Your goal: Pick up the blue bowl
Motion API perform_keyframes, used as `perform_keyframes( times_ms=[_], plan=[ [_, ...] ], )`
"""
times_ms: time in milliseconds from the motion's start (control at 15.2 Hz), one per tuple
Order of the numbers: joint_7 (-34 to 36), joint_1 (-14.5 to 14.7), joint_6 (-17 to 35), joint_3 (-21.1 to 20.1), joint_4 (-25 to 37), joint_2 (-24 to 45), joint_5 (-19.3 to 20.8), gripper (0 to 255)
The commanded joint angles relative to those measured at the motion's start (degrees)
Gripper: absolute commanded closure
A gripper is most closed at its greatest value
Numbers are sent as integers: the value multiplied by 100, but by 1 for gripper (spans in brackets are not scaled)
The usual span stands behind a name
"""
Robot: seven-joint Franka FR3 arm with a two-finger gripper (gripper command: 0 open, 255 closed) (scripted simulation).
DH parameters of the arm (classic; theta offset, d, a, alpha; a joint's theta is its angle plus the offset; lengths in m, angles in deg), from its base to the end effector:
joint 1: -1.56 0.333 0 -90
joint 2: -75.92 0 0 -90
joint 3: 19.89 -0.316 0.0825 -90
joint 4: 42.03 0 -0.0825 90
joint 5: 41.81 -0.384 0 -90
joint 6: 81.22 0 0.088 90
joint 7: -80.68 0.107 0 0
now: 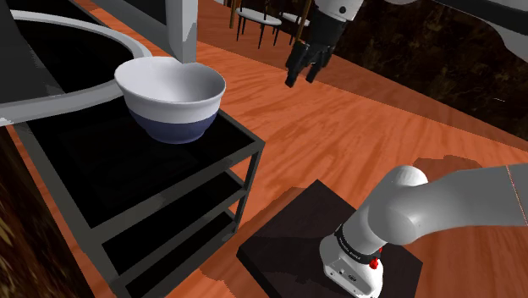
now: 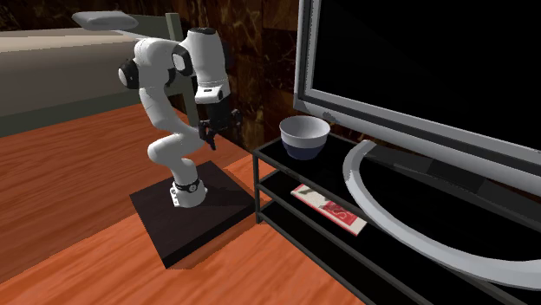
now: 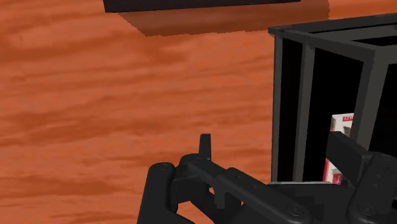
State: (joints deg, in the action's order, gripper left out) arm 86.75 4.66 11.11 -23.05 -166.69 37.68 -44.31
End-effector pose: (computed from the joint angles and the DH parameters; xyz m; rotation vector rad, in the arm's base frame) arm 0.3430 0.0486 0.6407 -3.1177 0.0098 -0.1574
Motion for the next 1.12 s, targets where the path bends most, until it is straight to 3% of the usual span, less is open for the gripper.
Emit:
perform_keyframes(
  times_ms=[0, 990, 1056],
  plan=[
    [141, 84, 105, -127, 175, 271, -172, 0],
    [1175, 608, 546, -1066, 2149, 2414, -962, 0],
    [1161, 612, 623, -1066, 2051, 2394, -968, 0]
  ],
)
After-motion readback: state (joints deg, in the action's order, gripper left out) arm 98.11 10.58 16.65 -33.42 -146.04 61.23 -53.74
